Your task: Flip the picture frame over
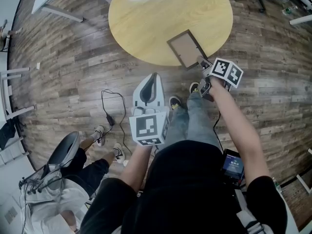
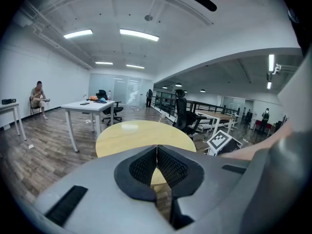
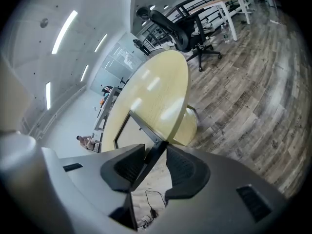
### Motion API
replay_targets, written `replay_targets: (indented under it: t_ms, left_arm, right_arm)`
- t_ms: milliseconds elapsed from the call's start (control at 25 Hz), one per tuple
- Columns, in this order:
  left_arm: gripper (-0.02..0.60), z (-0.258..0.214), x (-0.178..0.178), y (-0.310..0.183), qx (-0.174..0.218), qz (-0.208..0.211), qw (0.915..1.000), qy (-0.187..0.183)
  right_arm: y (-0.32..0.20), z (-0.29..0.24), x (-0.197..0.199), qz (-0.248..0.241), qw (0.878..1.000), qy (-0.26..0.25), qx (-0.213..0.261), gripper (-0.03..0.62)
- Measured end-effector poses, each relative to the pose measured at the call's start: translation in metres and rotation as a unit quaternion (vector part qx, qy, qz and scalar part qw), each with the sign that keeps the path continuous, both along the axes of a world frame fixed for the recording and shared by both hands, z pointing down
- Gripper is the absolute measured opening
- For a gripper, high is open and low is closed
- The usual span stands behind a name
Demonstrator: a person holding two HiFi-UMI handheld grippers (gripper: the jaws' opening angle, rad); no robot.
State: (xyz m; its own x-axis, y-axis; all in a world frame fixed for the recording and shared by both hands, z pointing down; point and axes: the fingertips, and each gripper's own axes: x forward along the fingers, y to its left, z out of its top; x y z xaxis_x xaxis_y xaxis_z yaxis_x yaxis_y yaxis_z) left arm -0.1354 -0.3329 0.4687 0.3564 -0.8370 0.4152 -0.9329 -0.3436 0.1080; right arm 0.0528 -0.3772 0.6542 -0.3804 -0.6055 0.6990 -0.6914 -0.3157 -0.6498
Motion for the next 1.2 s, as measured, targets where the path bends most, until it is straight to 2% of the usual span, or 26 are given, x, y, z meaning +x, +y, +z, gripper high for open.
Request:
replay_targets:
  t_ms: [200, 360, 480, 880, 1200]
  left_arm:
    - [0.023, 0.0, 0.001, 0.001, 0.0, 0.003, 1.0, -0.001]
    - [0.023, -0.001, 0.001, 0.0, 0.003, 0.005, 1.0, -0.001]
    - [0.023, -0.004, -0.001, 0.0, 0.007, 0.006, 1.0, -0.001]
    - [0.023, -0.019, -0.004, 0.005, 0.026, 0.008, 0.9996, 0.004]
    - [0.023, -0.048, 0.01, 0.011, 0.045, 0.027, 0.9985, 0.011]
  right_arm:
    - [0.0, -0.003, -0.003, -0.035, 0.998, 0.031, 0.029, 0.145]
    - [-0.001, -0.009, -0.004, -0.085, 0.991, 0.083, 0.057, 0.191]
    - [-0.002, -0.012, -0.009, -0.107, 0.987, 0.101, 0.066, 0.222]
    - [0.002, -0.031, 0.008, -0.129, 0.974, 0.17, 0.083, 0.245]
    - [0.002, -0.092, 0.028, -0.148, 0.954, 0.224, 0.132, 0.247]
